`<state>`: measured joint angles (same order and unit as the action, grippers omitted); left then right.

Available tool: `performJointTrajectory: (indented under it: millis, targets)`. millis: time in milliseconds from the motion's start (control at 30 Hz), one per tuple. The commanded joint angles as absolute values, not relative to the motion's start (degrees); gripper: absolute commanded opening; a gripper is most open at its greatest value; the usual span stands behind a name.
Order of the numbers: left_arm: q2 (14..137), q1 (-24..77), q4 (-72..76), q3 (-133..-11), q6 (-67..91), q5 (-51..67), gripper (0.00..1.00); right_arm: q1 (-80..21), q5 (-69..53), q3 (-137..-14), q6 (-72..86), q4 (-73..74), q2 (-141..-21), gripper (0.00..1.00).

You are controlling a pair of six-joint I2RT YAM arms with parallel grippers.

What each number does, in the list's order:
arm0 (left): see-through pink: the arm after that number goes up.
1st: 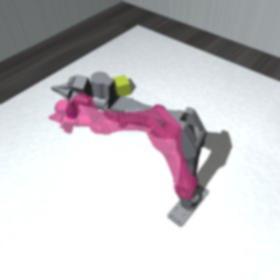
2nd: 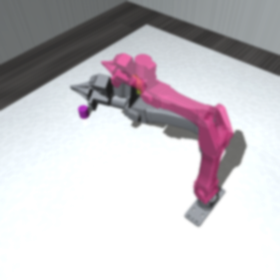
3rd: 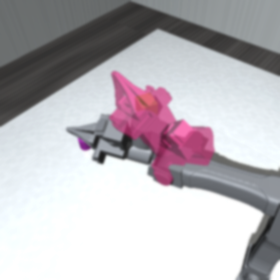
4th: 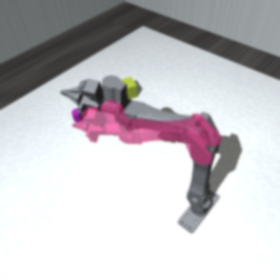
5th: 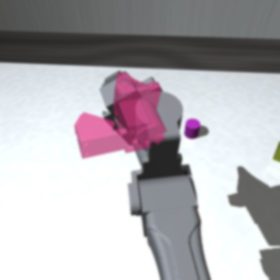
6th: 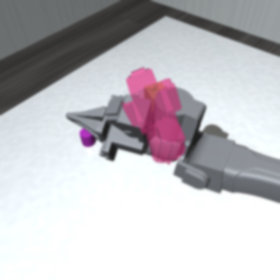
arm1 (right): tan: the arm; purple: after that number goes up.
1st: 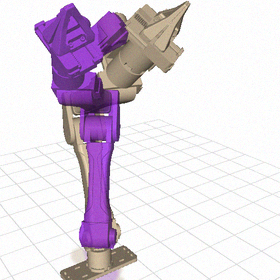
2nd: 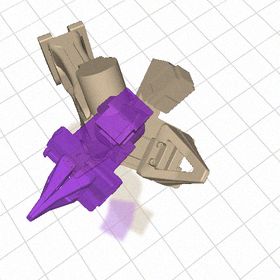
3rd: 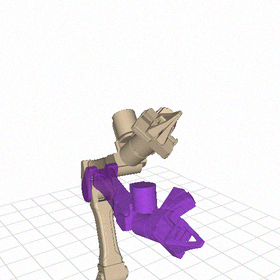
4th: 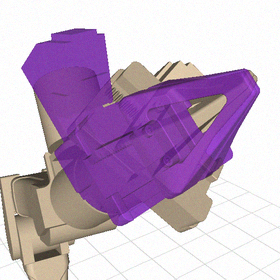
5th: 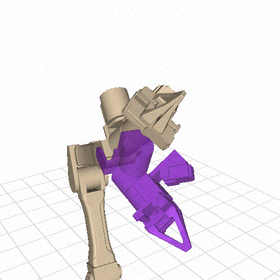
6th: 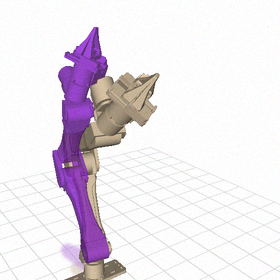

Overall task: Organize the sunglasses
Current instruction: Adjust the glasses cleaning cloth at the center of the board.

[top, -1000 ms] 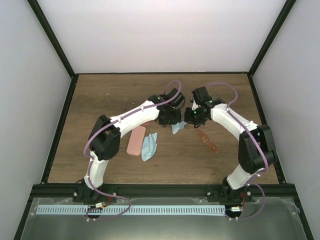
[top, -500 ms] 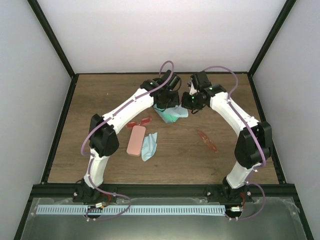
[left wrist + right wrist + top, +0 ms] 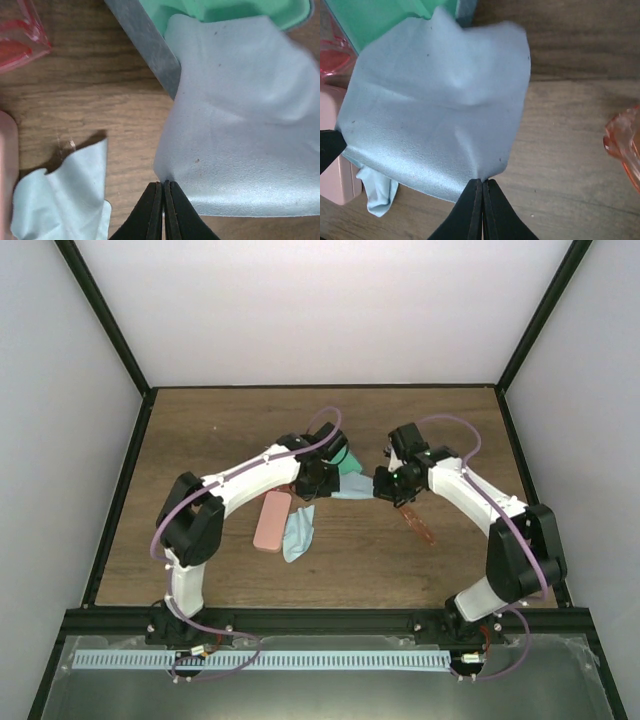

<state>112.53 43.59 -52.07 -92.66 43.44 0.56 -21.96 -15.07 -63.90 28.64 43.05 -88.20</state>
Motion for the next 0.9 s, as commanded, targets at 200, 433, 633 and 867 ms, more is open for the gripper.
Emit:
performJointTrajectory:
  millis: [200,433,633,867]
  targets:
    - [110.35,47.78,-47.96,-88.33,45.12,3.12,0.04,-22.65,-16.23,-57.63,30.40,41.26,-82.39,0.01]
    - [109.47,48.21,-45.96,-82.22,45.70,4.00,0.04,-23.11,-16.83,-52.48,31.32,40.03,-80.79,0.01]
    - [109.39,48.25,-44.09,-76.83,45.60,5.83,0.04,-23.21,-16.16,-48.57,31.67,38.94,-80.03,0.01]
    - [110.24,48.41,-43.94,-75.69,45.07,7.01,0.04,-23.38,-16.89,-45.52,32.01,38.28,-78.88,0.01]
